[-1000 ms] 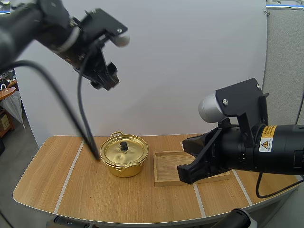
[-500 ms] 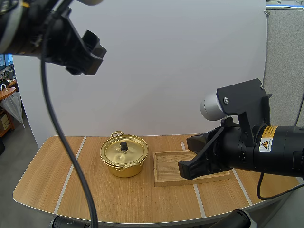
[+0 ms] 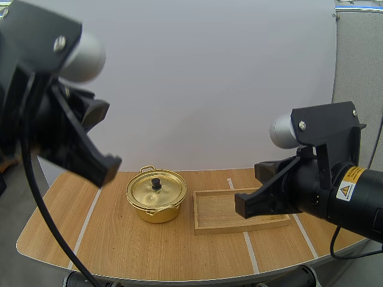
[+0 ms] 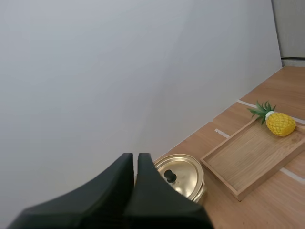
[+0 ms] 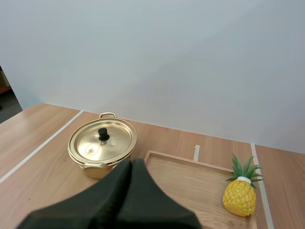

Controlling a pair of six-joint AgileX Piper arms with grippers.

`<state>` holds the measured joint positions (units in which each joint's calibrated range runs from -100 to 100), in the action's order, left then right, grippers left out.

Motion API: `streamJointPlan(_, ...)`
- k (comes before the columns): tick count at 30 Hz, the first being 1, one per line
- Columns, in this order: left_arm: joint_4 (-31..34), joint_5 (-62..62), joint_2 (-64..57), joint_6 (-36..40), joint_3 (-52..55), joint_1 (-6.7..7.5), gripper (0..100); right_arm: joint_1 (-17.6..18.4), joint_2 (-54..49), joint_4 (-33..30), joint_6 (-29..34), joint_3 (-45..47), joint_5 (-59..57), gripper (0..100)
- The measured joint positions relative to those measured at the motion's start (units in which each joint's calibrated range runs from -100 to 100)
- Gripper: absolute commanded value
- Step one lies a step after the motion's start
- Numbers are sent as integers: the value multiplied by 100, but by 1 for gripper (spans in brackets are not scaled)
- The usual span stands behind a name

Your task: Open the pot, put the grape inside, and close it

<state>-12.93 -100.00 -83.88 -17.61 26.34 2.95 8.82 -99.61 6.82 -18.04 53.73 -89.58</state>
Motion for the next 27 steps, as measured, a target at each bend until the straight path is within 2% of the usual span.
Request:
streamJointPlan(6, -23, 113, -848, 236, 1133, 0, 0, -242, 0, 9, 0, 0, 418, 0)
streamJointPlan(8, -23, 777, -1196, 387, 1620, 0, 0, -258, 0, 9, 0, 0, 1196, 0)
streamJointPlan(9, -23, 1848, -1430, 516, 2034, 0, 0, -258, 0, 9, 0, 86, 1823, 0)
streamJointPlan(11, -23, 2829, -1568, 698, 2442, 0, 0, -258, 0, -16, 0, 254, 2618, 0)
streamJointPlan(14, -23, 4376, -1581, 1014, 3109, 0, 0, -258, 0, -114, 0, 777, 3734, 0)
streamJointPlan(16, -23, 5096, -1581, 1068, 3415, 0, 0, -258, 0, -276, 0, 1439, 4764, 0)
streamJointPlan(18, -23, 5980, -1595, 1096, 3829, 0, 0, -258, 0, -397, 0, 1776, 5207, 0)
streamJointPlan(21, -23, 6650, -1595, 1096, 4254, 0, 0, -258, 0, -567, 0, 2502, 6064, 0)
streamJointPlan(27, -12, 7662, -1595, 1096, 5545, -105, 0, -280, 0, -635, 0, 3358, 6550, 0)
